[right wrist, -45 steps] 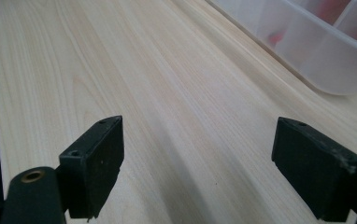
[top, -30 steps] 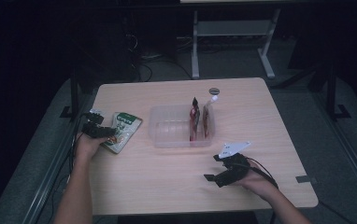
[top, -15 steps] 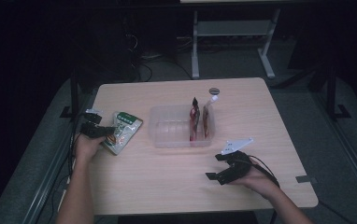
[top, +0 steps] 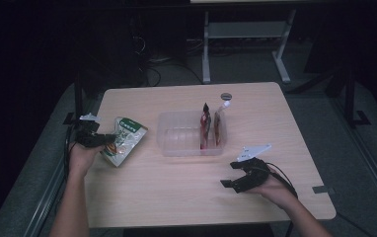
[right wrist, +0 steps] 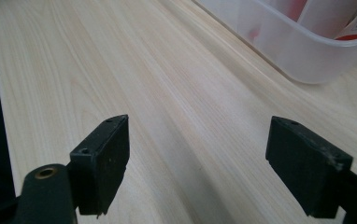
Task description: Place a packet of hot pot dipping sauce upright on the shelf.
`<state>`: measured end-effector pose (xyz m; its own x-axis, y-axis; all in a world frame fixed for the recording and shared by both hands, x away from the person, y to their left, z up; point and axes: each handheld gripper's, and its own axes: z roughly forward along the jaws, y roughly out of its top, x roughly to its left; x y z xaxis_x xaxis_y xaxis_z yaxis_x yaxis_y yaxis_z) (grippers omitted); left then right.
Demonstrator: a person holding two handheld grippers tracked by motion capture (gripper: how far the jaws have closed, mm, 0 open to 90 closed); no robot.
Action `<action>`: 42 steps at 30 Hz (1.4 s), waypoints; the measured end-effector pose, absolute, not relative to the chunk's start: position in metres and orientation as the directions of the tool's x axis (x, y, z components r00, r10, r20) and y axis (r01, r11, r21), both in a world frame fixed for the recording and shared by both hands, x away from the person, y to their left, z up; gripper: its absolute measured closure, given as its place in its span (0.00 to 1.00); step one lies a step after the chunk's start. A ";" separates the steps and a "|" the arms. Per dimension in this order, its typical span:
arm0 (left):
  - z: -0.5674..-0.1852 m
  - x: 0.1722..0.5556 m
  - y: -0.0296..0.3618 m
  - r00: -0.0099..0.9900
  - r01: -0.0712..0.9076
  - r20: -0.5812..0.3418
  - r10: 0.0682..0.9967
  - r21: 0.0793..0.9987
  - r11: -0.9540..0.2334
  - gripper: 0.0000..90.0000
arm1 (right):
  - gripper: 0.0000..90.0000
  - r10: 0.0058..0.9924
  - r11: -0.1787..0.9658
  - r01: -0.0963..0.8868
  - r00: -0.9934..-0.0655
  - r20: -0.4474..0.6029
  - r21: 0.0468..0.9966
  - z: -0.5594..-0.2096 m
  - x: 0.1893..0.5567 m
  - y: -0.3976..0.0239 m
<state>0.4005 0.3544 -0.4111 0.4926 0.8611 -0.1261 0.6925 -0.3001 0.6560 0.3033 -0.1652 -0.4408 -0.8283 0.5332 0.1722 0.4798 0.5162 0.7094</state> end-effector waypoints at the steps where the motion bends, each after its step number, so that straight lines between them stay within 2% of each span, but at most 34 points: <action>1: -0.409 0.396 0.355 0.497 0.692 -0.124 0.859 0.655 -0.305 1.00 | 0.24 0.533 0.515 0.480 -0.828 0.173 0.710 -0.441 0.303 -0.166; 16: -0.378 0.326 0.356 0.572 0.615 -0.143 0.808 0.726 -0.307 1.00 | 0.26 0.505 0.498 0.464 -0.842 0.190 0.732 -0.437 0.301 -0.164; 21: -0.376 0.308 0.345 0.612 0.599 -0.130 0.780 0.720 -0.351 1.00 | 0.27 0.502 0.498 0.461 -0.844 0.189 0.735 -0.436 0.301 -0.166; 32: -0.374 0.288 0.319 0.683 0.554 -0.107 0.723 0.721 -0.417 1.00 | 0.27 0.493 0.501 0.457 -0.849 0.192 0.735 -0.436 0.301 -0.168; 42: -0.375 0.281 0.292 0.759 0.501 -0.132 0.637 0.744 -0.443 1.00 | 0.28 0.477 0.505 0.451 -0.857 0.197 0.736 -0.436 0.301 -0.168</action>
<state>0.2815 0.2918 -0.3745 0.7593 0.6372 -0.1319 0.5007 -0.4426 0.7439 0.3011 -0.1683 -0.4359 -0.8566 0.4769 0.1971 0.4507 0.5054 0.7358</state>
